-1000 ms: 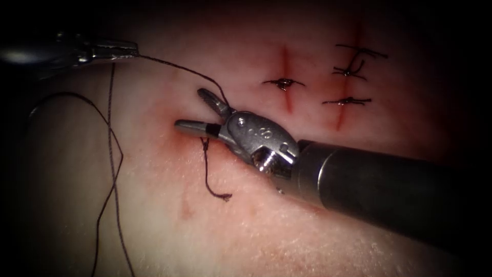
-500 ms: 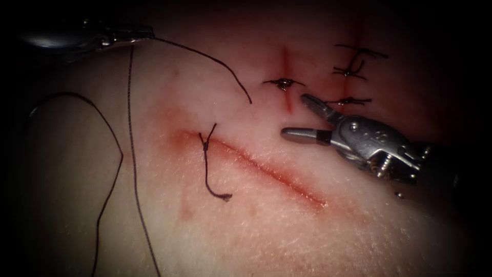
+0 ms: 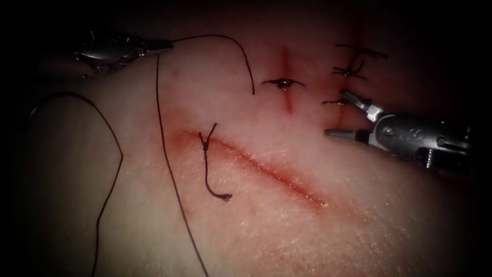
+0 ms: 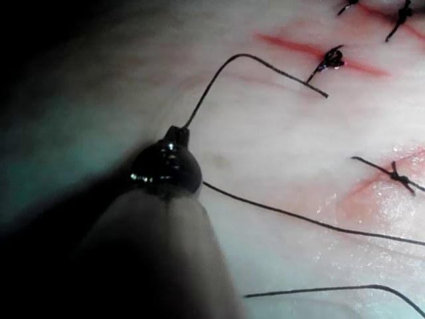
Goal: Wound Closure
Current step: Set the suture down with the left needle driver.
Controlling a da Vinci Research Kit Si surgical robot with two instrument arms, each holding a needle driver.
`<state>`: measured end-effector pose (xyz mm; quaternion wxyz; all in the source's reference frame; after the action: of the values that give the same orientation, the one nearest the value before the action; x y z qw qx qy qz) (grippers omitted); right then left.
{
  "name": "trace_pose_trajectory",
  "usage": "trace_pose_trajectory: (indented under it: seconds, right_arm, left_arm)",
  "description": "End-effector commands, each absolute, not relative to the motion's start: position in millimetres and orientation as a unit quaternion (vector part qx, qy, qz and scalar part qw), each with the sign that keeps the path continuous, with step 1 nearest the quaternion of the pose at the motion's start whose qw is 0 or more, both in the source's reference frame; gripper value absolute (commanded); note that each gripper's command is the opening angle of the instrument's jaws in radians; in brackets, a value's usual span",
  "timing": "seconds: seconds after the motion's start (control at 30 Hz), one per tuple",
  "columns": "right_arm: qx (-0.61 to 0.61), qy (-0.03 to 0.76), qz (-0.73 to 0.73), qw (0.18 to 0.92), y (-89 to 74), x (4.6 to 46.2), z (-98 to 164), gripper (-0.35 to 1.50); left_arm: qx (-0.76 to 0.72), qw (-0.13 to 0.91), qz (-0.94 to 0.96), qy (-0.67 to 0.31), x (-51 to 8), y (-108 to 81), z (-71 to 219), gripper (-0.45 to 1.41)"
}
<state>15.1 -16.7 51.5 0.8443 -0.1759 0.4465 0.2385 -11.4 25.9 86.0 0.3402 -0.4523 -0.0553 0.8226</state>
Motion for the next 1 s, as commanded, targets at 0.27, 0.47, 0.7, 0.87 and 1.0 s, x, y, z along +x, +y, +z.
trace_pose_trajectory:
  seconds: [0.27, 0.47, 0.7, 0.87, 1.0]
  right_arm:
    - [-0.154, 0.429, 0.233, 0.859, -14.8, 17.3, 49.1, 1.47]
    - [-0.132, 0.431, 0.219, 0.865, -15.3, 18.1, 48.8, 1.48]
    - [-0.065, 0.499, 0.151, 0.851, -18.4, 20.1, 48.4, 1.48]
    - [-0.050, 0.519, 0.124, 0.844, -19.4, 20.9, 48.5, 1.42]
    - [-0.041, 0.500, 0.135, 0.854, -21.7, 22.5, 48.9, 1.47]
  left_arm:
    - [-0.424, 0.392, 0.814, -0.063, -10.0, 25.4, 89.1, 0.49]
    - [-0.412, 0.400, 0.815, -0.077, -9.3, 24.3, 86.1, 0.93]
    - [-0.413, 0.392, 0.819, -0.064, -9.4, 23.9, 76.8, 1.00]
    - [-0.437, 0.372, 0.818, -0.033, -10.1, 23.6, 70.8, 0.98]
    - [-0.467, 0.340, 0.816, -0.030, -12.8, 19.9, 66.1, 0.76]
